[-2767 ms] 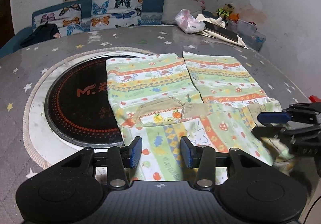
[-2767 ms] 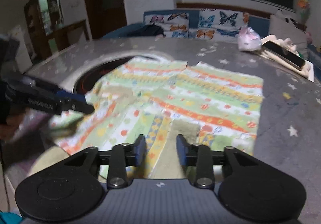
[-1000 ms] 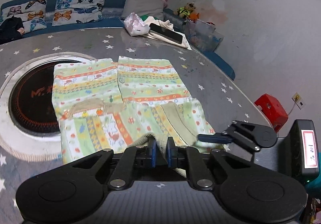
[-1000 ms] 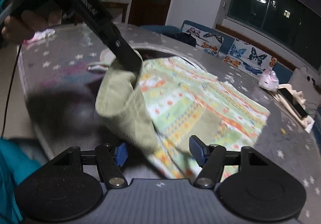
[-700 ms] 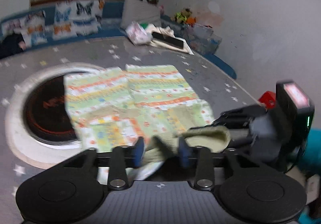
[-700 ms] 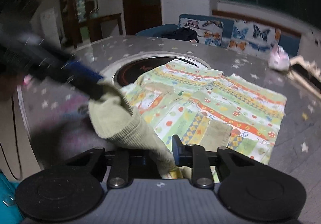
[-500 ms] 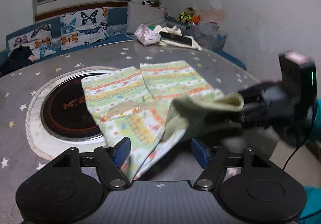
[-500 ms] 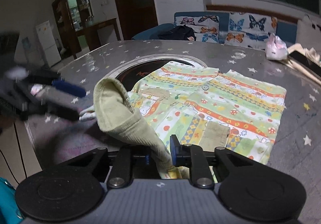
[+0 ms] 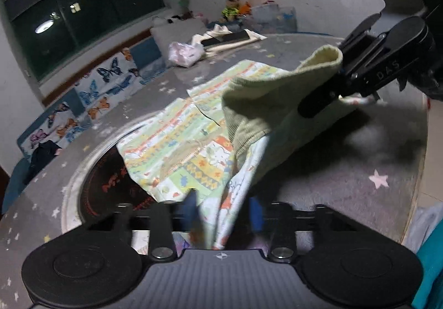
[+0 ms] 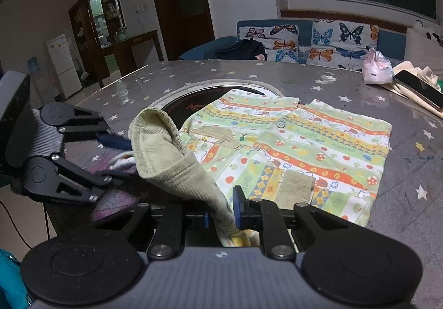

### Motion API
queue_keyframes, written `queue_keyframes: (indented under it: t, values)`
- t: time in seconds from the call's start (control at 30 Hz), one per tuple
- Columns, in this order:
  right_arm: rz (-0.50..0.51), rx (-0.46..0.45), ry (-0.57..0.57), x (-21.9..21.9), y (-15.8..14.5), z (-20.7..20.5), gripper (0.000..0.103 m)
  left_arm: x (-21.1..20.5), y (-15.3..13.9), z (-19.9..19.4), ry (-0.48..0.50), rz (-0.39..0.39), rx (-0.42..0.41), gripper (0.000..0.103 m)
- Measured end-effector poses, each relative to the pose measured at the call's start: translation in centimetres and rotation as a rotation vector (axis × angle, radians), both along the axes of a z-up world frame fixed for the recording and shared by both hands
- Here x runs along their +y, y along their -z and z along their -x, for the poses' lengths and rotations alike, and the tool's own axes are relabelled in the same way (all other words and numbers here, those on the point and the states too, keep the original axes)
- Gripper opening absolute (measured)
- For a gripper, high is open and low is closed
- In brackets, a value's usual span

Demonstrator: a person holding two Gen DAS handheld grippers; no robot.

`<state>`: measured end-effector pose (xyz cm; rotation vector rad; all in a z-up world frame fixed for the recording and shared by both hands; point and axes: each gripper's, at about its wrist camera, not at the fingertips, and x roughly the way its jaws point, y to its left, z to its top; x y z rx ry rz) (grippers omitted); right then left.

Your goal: Fold clothes

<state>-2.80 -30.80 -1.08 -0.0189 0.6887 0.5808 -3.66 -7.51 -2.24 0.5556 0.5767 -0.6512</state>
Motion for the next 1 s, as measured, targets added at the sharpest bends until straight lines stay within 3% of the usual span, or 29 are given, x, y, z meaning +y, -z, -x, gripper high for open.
queue_keyframes:
  t: [0.17,0.43,0.7,0.8,1.0]
  values:
    - [-0.004,-0.012,-0.021,0.2,-0.1,0.9,0.009,0.8,-0.7,0.5,0.007,0.046,0.011,0.009]
    - [-0.004,-0.011,-0.098,-0.7,-2.3,4.3,0.008,1.9,-2.8,3.9,0.045,0.127,0.085,0.007]
    - [0.026,0.017,-0.237,-1.2,-6.5,10.3,0.007,3.3,-5.9,9.5,0.137,0.205,0.158,0.007]
    - [0.062,0.015,-0.246,-1.0,-7.2,10.6,0.007,3.0,-6.4,9.3,0.144,0.207,0.157,0.007]
    - [0.09,-0.018,-0.223,-1.1,-7.9,7.6,0.007,2.3,-7.2,5.3,0.109,0.243,0.153,0.007]
